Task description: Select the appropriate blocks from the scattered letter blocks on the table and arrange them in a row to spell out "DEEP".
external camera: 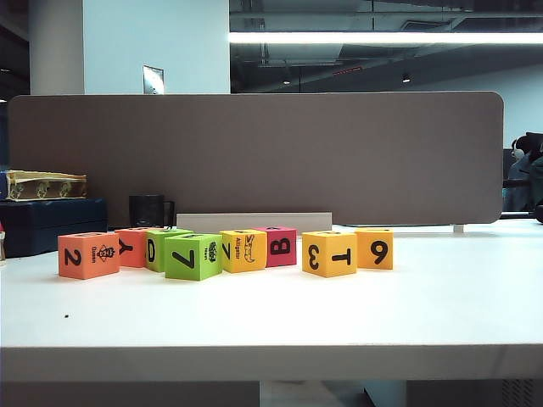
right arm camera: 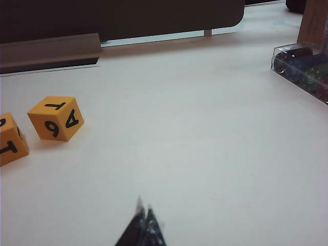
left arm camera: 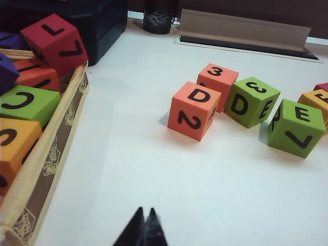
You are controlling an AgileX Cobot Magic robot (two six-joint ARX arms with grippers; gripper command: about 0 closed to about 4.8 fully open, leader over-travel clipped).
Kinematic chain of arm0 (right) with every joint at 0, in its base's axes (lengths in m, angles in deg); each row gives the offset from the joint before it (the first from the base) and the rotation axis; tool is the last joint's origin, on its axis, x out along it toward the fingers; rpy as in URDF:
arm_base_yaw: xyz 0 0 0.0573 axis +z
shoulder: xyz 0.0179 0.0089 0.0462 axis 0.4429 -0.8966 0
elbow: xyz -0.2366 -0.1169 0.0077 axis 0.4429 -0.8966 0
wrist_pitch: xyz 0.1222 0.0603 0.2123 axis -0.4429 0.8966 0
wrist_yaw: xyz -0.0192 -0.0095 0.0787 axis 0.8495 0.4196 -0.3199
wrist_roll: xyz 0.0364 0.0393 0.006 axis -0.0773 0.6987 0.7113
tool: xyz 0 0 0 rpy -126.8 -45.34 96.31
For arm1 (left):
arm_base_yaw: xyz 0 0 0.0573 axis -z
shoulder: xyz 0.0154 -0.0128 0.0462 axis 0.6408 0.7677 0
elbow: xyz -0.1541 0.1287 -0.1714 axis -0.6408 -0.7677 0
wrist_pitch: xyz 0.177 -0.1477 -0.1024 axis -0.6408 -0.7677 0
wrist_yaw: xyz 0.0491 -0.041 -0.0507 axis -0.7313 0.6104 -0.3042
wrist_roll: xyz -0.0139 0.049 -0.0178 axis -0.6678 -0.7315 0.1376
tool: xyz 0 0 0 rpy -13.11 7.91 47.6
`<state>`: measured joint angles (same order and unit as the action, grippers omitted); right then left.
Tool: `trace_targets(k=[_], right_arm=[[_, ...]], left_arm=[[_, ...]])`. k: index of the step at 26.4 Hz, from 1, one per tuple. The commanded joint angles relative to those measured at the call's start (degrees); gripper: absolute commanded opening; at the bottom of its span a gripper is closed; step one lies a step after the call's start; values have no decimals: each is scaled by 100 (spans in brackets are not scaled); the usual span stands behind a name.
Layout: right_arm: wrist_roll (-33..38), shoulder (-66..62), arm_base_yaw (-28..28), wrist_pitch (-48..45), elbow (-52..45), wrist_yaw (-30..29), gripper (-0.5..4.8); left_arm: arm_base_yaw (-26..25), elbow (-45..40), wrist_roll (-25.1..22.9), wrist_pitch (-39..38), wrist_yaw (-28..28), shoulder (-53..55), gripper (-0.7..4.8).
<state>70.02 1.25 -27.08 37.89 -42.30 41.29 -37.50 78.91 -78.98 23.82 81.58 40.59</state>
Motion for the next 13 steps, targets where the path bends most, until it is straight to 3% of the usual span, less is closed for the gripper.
trace_targets(k=[1,13], right_arm=[[37,37,2,74,155,-13,-5],[164,31,2,822,811,-94,-6]], left_arm=[[15,142,44,11,33,4,-6],[15,542,284,-39,107,7,-6]])
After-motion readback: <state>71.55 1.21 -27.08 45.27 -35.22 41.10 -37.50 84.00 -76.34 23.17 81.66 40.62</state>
